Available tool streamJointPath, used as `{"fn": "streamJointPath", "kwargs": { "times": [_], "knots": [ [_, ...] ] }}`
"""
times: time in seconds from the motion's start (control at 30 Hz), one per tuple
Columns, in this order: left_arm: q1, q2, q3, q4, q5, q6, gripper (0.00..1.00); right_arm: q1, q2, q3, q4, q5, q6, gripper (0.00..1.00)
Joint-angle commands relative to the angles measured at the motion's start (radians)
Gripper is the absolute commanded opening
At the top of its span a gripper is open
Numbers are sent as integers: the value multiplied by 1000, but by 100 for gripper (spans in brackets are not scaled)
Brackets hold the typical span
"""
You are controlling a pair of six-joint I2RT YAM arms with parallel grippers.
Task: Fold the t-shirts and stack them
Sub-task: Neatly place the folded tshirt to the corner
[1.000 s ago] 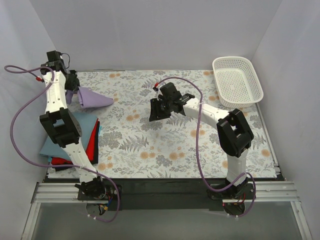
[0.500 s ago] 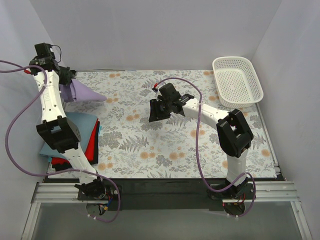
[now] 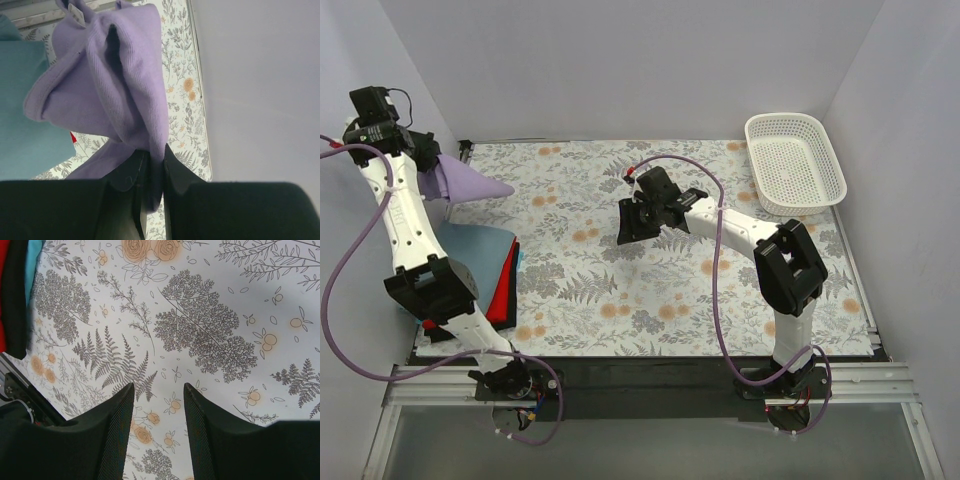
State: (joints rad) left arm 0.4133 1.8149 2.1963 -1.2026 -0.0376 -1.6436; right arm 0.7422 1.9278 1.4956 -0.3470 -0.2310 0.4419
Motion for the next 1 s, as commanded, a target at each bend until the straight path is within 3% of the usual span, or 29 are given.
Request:
{"fn": "streamJointPath", "kwargs": {
  "times": [0.0,0.27,0.4,0.47,0.6,0.63,0.7,0.73,0.77,0.8,0.9,0.97],
  "knots": [
    [31,-120,-44,28,65,28,0,11,-56,3,-12,18,6,51],
    [96,-236,-230,38,120,68,0,37,-90,-17,-24,33,6,50],
    [140,-348,-395,47,133,93,0,63,-107,-37,-26,50,11,50],
    [153,-393,-510,40,110,99,0,85,-118,-51,-26,55,12,50],
    [168,-535,-671,15,-71,79,0,124,-139,-84,-32,84,11,50],
    [170,-563,-697,12,-132,71,7,135,-151,-98,-32,88,9,50],
    [168,-640,-768,14,-168,48,37,143,-164,-136,-32,99,8,50],
    [170,-655,-782,9,-204,41,53,146,-174,-147,-32,99,8,50],
    [170,-672,-806,0,-215,39,80,151,-179,-170,-32,101,6,50],
    [170,-683,-816,0,-226,39,86,152,-185,-179,-32,107,8,50],
    [170,-715,-836,18,-226,44,88,157,-207,-193,-32,114,6,50],
    [170,-723,-836,56,-155,73,89,158,-214,-187,-32,116,4,51]
  ]
}}
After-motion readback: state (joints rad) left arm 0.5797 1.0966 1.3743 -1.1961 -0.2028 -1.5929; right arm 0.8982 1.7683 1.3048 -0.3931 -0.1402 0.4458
